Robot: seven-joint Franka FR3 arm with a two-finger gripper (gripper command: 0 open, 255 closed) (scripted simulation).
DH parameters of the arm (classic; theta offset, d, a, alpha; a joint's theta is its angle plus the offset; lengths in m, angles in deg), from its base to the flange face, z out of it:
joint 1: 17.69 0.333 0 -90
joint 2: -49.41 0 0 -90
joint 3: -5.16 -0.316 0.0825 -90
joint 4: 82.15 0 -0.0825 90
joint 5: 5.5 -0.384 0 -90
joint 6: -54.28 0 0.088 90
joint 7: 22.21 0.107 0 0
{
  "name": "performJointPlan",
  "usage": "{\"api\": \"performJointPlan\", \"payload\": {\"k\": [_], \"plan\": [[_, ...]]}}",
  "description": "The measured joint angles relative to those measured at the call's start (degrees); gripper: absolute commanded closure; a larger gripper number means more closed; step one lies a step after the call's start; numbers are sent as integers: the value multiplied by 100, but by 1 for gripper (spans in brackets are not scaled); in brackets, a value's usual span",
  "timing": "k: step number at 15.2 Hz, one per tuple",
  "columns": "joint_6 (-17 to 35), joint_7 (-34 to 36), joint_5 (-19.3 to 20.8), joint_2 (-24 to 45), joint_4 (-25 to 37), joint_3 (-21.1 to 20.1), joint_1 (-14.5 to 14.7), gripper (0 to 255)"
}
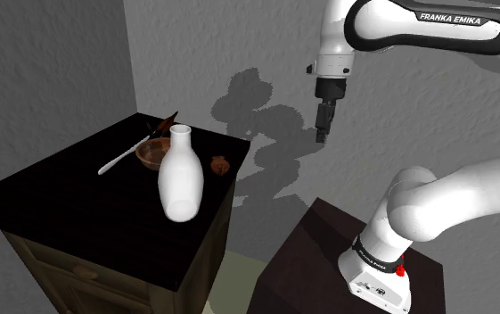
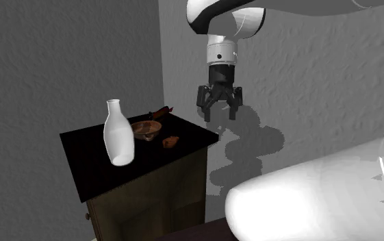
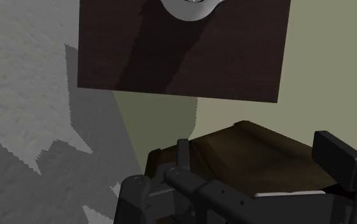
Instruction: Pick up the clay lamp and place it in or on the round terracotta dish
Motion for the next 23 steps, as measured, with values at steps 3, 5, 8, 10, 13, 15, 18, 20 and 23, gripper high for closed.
{"api": "performJointPlan", "payload": {"k": [3,5,8,10,13,15,18,20,23], "plan": [[253,73,-51,178,-19,-72,22,0],[620,170,-112,419,-48,-169,51,0],[1227,306,-175,809,-106,-304,82,0],[1618,424,-220,1114,-80,-416,113,0],[2217,576,-246,1607,-22,-555,138,0],[2554,678,-237,1977,121,-635,145,0],[3097,882,-205,2600,362,-782,173,0],[3403,1015,-160,2937,498,-862,188,0],[3788,1265,-38,3559,894,-983,219,0]]}}
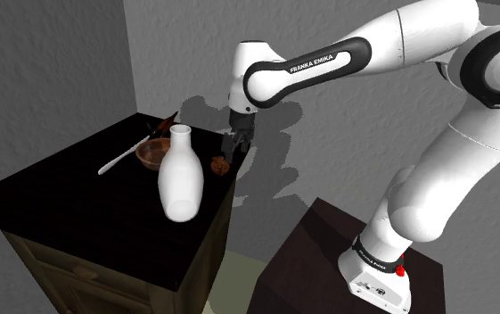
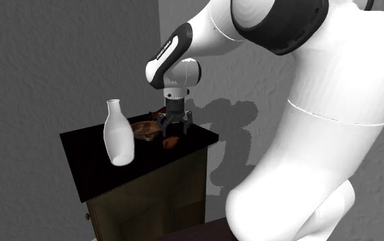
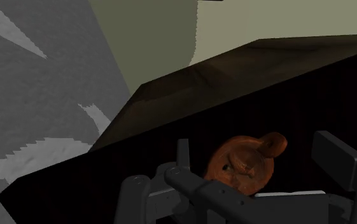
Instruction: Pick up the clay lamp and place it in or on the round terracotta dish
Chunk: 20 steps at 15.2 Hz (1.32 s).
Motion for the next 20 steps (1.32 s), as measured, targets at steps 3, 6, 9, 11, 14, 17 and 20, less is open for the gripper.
{"api": "performJointPlan", "payload": {"k": [3,6,9,11,14,17,20], "plan": [[318,197,147,523,338,-61,22,0],[533,251,200,739,368,-72,31,0],[745,275,227,884,304,-77,38,0],[901,277,240,962,224,-76,38,0],[948,281,244,984,202,-76,39,0],[953,281,245,986,200,-76,39,0],[952,281,245,981,202,-76,39,255]]}}
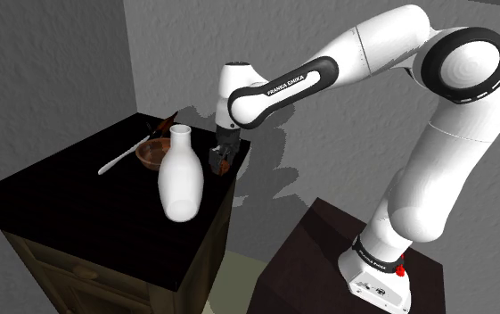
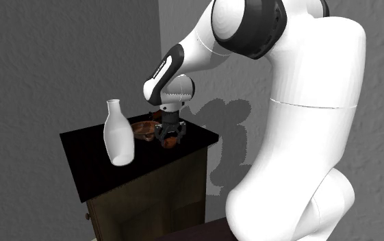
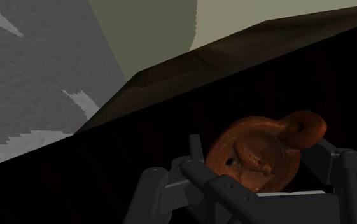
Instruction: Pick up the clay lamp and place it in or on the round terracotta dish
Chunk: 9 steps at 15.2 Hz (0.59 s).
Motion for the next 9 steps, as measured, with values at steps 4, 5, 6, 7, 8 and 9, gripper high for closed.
{"api": "performJointPlan", "payload": {"k": [4,5,6,7,8,9], "plan": [[-1,1,0,-2,-2,0,0,255],[-1,2,0,-3,-3,0,0,255],[-2,2,0,-3,-3,0,0,255],[-2,2,0,-4,-3,0,0,255],[-1,1,0,-2,-2,1,0,255],[-36,-1,-4,-21,11,0,0,255]]}}
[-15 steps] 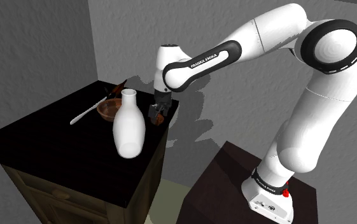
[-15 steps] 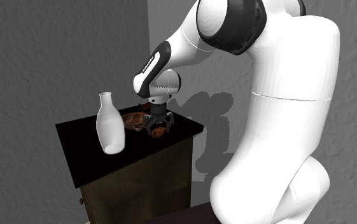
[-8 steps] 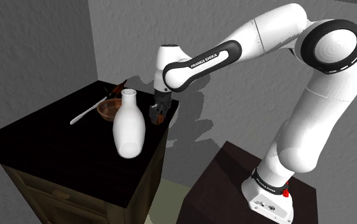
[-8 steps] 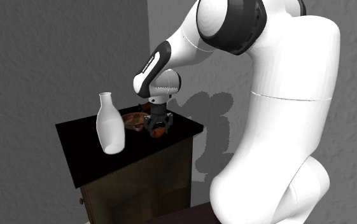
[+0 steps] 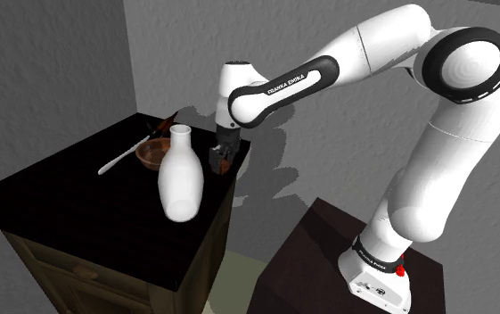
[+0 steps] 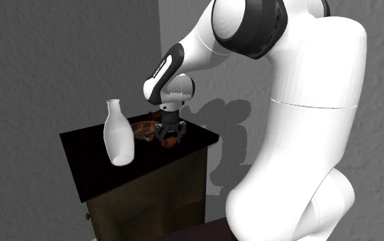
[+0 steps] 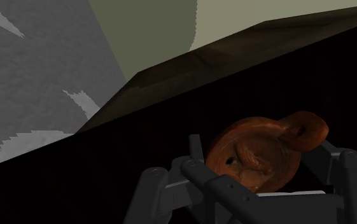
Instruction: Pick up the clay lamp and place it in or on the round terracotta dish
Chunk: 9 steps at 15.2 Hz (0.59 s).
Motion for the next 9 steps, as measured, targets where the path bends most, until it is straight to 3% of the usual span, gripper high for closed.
{"api": "performJointPlan", "payload": {"k": [9], "plan": [[-635,-28,-52,-317,322,5,-10,255]]}}
